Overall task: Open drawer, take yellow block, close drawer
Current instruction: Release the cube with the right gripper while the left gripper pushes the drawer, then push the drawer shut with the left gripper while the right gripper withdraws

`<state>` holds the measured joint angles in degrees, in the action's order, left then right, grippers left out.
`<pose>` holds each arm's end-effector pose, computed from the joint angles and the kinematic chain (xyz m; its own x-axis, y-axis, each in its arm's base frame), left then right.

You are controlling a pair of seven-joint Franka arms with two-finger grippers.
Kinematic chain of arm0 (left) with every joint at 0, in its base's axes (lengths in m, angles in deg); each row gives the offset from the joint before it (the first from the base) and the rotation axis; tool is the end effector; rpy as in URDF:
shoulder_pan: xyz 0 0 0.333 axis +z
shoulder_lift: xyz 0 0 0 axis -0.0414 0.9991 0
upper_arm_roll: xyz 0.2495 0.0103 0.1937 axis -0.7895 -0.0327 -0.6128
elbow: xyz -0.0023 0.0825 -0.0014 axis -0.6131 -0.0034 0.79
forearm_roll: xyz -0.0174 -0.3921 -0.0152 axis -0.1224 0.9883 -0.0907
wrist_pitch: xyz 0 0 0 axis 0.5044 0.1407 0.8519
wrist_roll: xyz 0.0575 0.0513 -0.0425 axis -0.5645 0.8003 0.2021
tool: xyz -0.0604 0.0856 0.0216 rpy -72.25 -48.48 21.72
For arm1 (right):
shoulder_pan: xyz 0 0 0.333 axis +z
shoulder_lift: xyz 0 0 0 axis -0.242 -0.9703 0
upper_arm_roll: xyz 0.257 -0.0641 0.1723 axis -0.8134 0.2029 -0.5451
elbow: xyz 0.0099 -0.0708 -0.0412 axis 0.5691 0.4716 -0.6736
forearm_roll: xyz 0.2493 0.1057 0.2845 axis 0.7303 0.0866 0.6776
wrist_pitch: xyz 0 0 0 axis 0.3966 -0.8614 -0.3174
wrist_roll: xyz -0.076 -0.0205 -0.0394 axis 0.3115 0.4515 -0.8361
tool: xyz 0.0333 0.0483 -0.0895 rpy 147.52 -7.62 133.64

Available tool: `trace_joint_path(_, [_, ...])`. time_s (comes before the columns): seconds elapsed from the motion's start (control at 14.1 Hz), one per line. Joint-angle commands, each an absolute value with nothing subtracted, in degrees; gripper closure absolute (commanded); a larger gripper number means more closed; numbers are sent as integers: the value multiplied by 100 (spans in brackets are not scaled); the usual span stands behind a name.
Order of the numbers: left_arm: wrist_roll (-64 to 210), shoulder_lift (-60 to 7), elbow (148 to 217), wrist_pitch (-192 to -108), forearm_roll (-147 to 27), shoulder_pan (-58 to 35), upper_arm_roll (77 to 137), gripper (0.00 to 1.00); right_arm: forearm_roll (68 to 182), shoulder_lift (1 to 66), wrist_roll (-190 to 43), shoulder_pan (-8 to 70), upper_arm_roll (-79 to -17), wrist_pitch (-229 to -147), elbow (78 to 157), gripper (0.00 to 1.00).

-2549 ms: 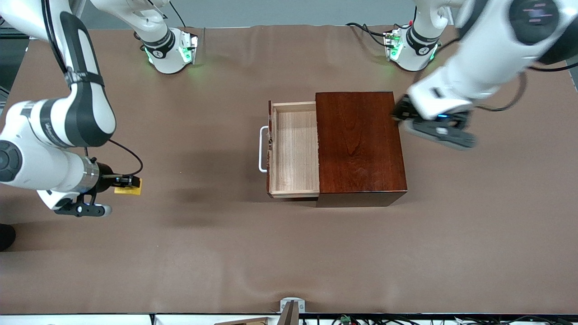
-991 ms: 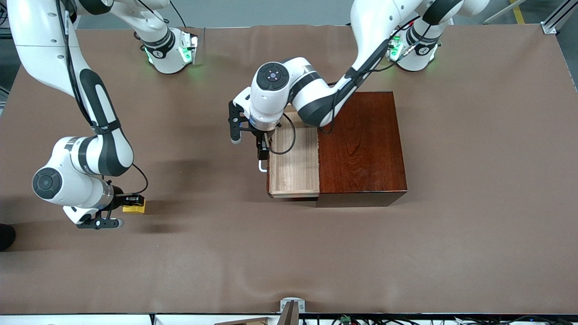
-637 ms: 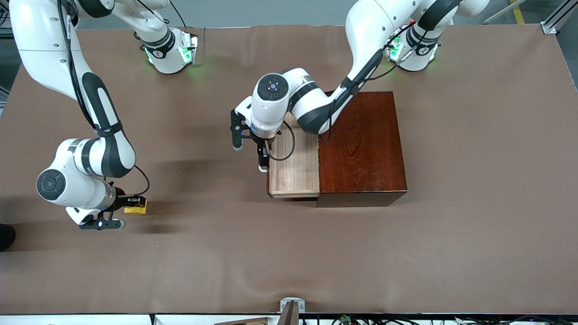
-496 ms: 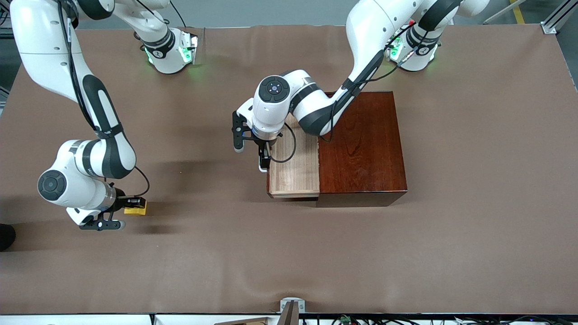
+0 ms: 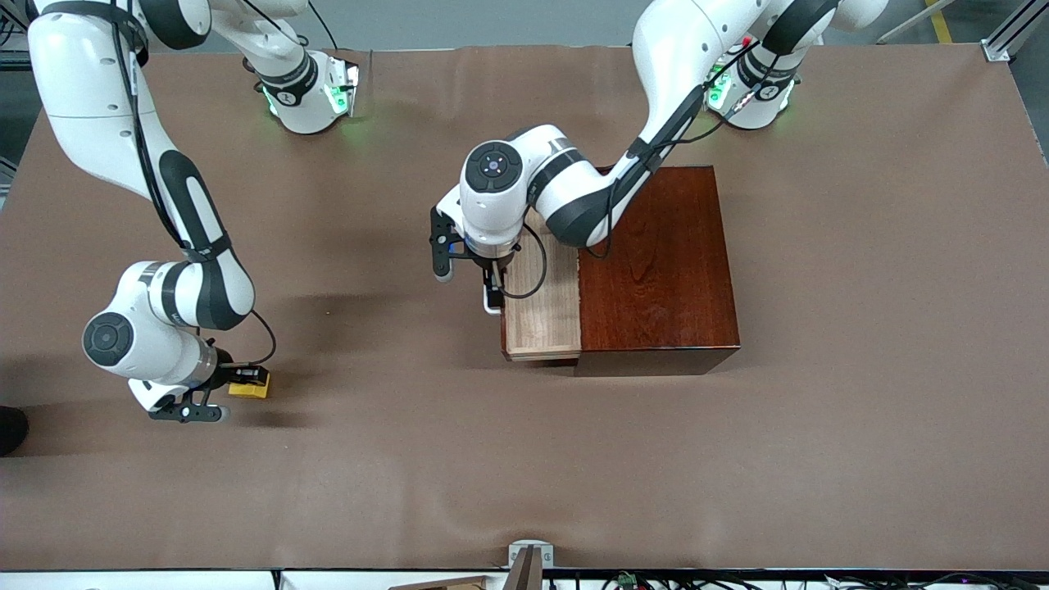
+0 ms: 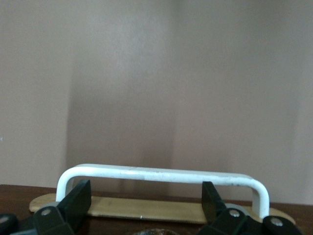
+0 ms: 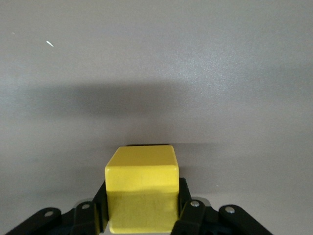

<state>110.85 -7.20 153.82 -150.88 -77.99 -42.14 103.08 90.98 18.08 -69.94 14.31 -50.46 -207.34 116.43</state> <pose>0.4904 -0.5765 0.3142 0.0818 -0.9941 0.0713 -0.9965 -0.0828 -0.0102 0.6718 -0.0275 0.1972 0.9985 -0.0490 -0.0262 -0.0491 -0.9988 -0.0026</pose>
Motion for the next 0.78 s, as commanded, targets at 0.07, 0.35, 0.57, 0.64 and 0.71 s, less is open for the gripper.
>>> trace_joint_path(0.07, [11096,-1011,15492,-14396,-8344,-4209,10140,0,9064,1707,-6916,1268,-5154,-20816,11658,85])
trace_joint_path(0.35, [11105,-1011,15492,-14140,-8794,-4210,10210,0,9064,1680,-6933,1286,-5145,-20746,11658,0])
trace_joint_path(0.57, [11096,-1019,15492,-14096,-8785,-4184,10236,0,9064,1767,-6942,1339,-5145,-20641,11641,0])
trace_joint_path(0.64, [11105,-1054,15492,-14087,-8785,-4183,10219,0,9064,1794,-6916,1339,-5154,-20466,11606,0])
trace_joint_path(0.71, [11105,-1124,15492,-14069,-8785,-4175,10193,0,9055,1855,-6925,1339,-5154,-20325,11562,0])
